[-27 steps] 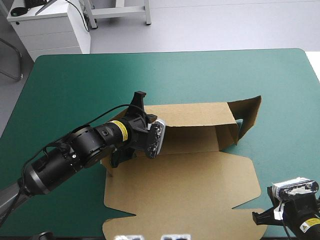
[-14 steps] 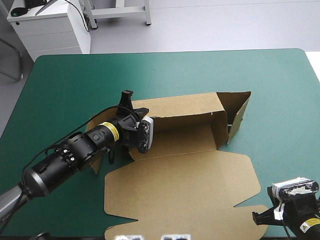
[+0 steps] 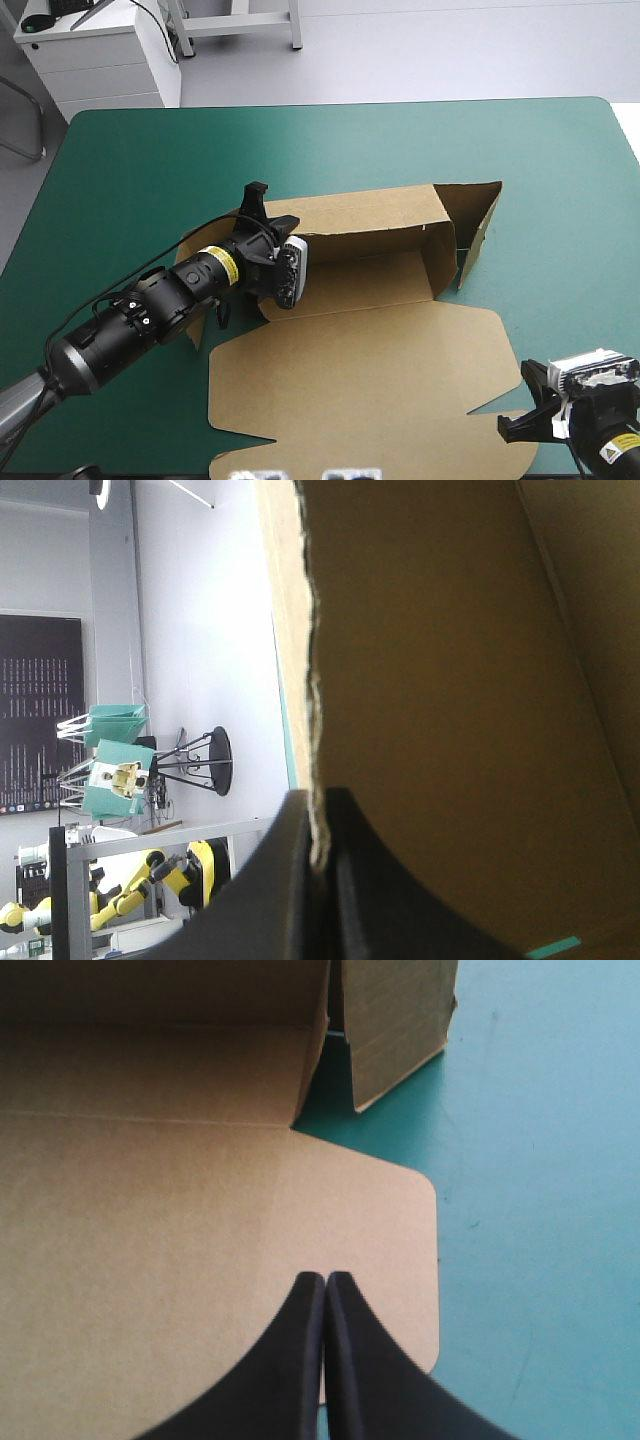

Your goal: Fold the box

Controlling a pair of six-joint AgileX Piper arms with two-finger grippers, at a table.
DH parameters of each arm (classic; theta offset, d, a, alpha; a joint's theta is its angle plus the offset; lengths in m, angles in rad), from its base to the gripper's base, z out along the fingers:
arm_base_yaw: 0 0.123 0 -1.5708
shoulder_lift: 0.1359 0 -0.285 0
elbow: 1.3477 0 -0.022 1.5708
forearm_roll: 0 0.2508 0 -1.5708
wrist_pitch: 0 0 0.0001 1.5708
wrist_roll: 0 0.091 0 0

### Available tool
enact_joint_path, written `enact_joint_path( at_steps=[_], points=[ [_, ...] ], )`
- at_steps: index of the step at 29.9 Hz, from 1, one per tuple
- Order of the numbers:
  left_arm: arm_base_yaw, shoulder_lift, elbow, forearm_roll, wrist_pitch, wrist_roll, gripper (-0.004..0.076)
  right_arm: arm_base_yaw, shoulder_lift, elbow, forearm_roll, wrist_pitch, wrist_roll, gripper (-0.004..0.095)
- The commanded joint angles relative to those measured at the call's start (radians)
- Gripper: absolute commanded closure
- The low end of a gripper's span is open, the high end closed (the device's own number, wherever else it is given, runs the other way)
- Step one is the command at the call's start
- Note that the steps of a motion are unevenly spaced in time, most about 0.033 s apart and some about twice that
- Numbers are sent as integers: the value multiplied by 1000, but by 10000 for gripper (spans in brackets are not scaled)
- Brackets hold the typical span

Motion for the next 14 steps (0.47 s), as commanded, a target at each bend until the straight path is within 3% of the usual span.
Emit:
enact_joint_path(
  at_steps=[1, 7, 14],
  points=[
    [2, -28, -23, 8, -72, -8, 731, 5, 23, -67, 41, -102, -6, 922],
    [21, -20, -23, 8, -95, 27, 731, 5, 145, -211, 47, -100, -4, 922],
    [23, -14, -23, 4, -89, 21, 731, 5, 441, -445, 64, -86, -11, 922]
  ],
)
